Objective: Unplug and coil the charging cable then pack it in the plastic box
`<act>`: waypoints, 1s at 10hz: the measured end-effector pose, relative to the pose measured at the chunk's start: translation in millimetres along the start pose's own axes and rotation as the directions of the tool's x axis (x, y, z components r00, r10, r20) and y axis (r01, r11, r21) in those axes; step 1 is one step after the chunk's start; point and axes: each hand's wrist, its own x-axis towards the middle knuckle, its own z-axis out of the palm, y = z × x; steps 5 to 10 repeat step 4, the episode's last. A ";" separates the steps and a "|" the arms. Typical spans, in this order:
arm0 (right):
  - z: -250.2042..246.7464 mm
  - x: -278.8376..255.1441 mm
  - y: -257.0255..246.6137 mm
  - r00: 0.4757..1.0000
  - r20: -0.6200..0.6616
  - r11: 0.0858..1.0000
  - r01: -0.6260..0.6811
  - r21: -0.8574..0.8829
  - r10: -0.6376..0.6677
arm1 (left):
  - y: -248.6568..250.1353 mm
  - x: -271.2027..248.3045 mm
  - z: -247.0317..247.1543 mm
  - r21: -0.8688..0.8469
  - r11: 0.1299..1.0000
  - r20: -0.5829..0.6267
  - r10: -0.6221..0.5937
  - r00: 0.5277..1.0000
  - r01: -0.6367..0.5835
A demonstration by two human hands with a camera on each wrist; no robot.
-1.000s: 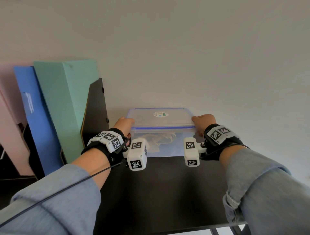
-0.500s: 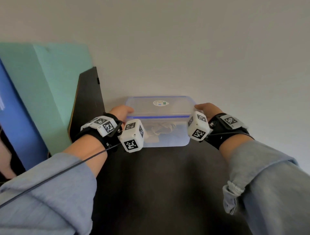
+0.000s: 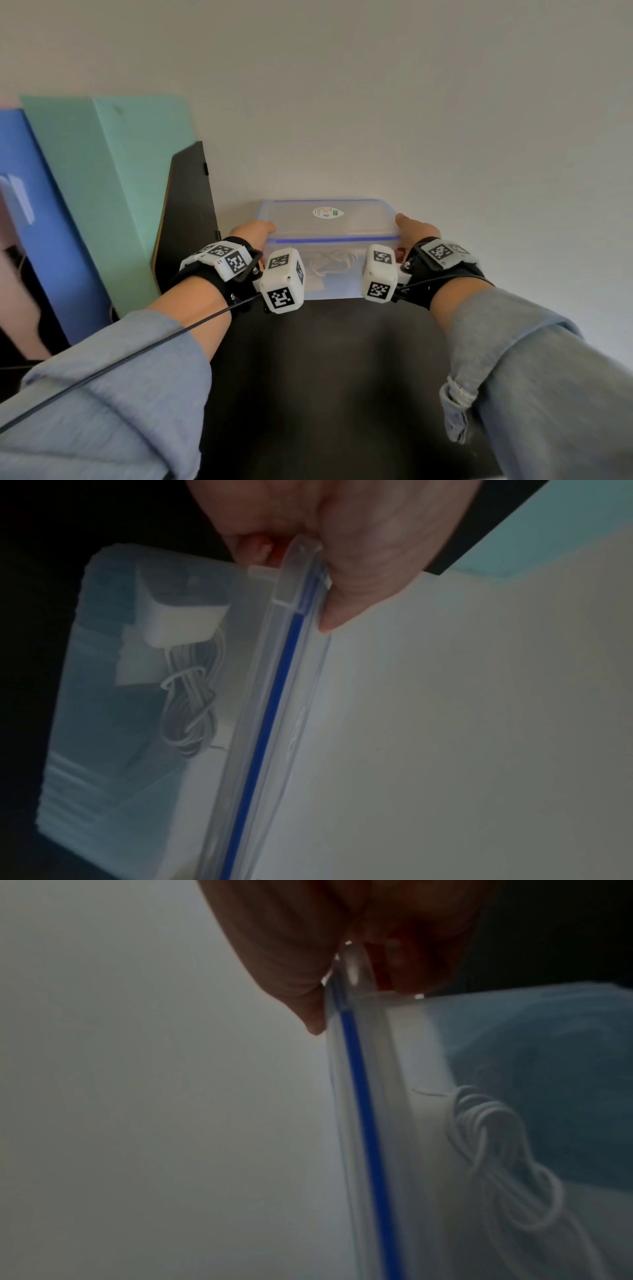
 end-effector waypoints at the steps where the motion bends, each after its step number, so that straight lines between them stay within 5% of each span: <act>1: 2.4 -3.5 2.9 0.999 -0.035 1.000 0.007 -0.012 -0.007 | -1.4 -3.9 0.0 -0.018 0.999 -0.052 -0.029 0.998 0.028; 4: -1.6 -5.0 8.7 0.996 0.042 0.984 -0.086 0.154 0.081 | -6.5 -8.4 -5.2 -0.043 0.997 -0.073 -0.064 0.995 0.061; 10: -1.6 -5.0 8.7 0.996 0.042 0.984 -0.086 0.154 0.081 | -6.5 -8.4 -5.2 -0.043 0.997 -0.073 -0.064 0.995 0.061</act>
